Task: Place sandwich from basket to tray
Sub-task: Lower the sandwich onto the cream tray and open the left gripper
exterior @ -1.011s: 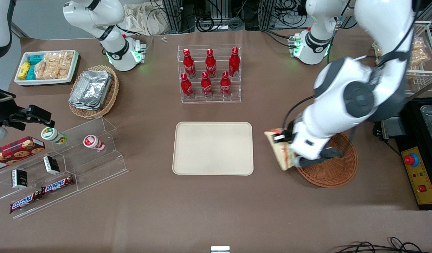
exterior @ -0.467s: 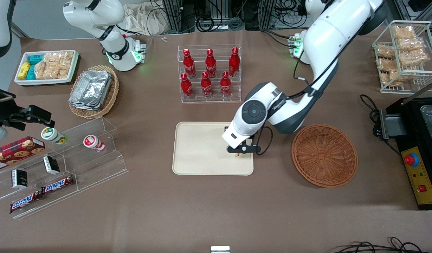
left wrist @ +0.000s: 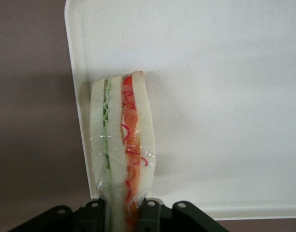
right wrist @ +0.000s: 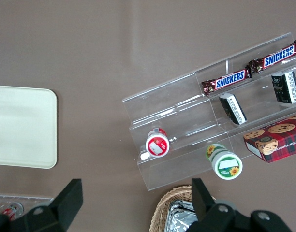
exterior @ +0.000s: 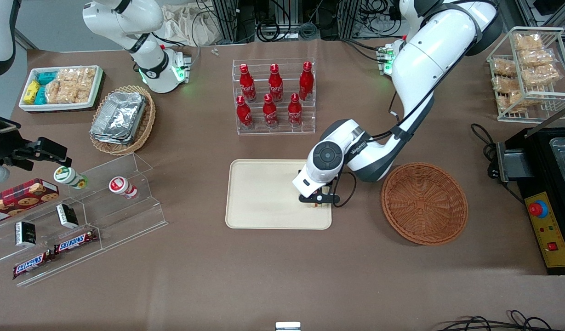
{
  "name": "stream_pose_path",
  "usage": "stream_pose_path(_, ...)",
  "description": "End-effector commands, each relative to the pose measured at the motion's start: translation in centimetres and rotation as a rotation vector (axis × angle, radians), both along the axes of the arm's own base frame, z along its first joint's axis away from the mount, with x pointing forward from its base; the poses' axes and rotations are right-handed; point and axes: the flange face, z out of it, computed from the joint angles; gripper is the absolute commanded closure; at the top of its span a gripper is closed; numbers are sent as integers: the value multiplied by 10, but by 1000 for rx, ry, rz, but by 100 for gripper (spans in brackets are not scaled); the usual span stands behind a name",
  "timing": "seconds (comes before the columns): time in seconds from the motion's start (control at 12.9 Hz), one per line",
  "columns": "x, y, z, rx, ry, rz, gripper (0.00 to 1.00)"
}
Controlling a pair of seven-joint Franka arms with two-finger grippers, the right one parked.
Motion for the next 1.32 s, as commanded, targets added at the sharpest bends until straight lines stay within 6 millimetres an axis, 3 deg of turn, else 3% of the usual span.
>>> stream_pose_path(0.0, -1, 2, -1, 7, -14, -13, 66)
stream_pose_path(0.08, 0, 3, 0, 6, -15, -11, 15)
stream_pose_path(0.16, 2, 3, 1, 6, -15, 8, 0)
stream_pose_path(0.39, 7, 6, 12, 6, -27, 20, 0)
stream_pose_path(0.54, 24, 26, 31, 6, -37, 63, 0)
stream_pose_path(0.7, 38, 45, 78, 21, -69, 108, 0)
stream_pose_path(0.86, 52, 91, 127, 64, -66, 161, 0)
stream_pose_path(1.01, 53, 110, 183, 64, -134, 202, 0)
stream_pose_path(1.09, 62, 136, 201, 63, -160, 249, 0)
stream_pose_path(1.24, 63, 163, 236, 77, -195, 292, 0)
